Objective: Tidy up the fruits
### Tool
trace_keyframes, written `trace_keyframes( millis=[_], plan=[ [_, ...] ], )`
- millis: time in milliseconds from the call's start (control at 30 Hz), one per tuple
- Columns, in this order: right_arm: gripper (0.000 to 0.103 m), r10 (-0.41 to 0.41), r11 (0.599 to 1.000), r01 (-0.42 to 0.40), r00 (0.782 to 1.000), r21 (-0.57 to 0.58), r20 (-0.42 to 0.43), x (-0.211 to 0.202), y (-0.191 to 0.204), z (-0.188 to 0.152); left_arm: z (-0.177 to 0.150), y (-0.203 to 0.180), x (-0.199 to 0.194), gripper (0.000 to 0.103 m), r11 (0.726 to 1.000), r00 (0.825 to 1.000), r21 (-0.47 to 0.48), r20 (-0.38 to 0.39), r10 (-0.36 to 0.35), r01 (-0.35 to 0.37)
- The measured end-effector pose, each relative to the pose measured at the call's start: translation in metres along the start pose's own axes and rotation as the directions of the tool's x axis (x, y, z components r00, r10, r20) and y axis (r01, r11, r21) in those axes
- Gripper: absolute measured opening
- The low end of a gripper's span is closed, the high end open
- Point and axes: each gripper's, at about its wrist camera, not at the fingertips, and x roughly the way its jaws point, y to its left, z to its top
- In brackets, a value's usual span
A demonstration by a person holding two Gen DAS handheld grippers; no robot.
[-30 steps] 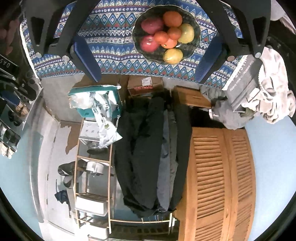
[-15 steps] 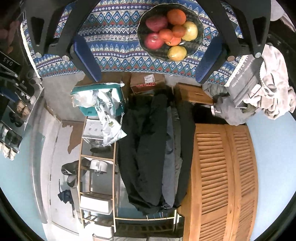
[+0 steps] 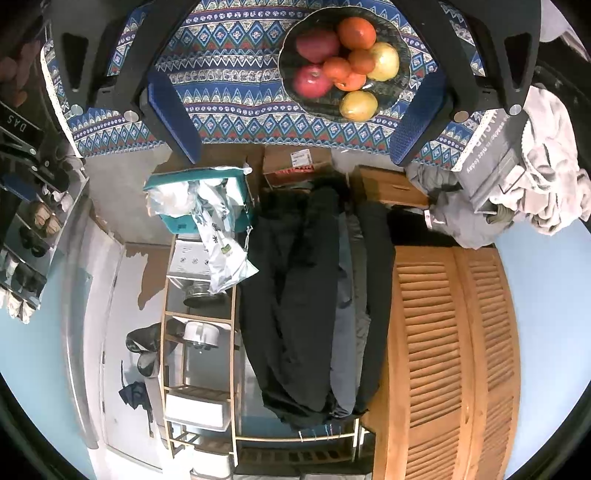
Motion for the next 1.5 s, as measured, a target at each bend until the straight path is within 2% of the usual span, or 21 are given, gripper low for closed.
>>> trace_keyframes(
  millis=[1500],
  plan=[
    [0.086, -0.002, 1.0, 0.002, 1.0, -0.008, -0.005, 0.001, -0.005, -0.0025, 0.0024, -0.0049, -0.0053, 0.102, 1.0, 1.0, 0.003, 0.007, 0.009, -0.009]
  ],
)
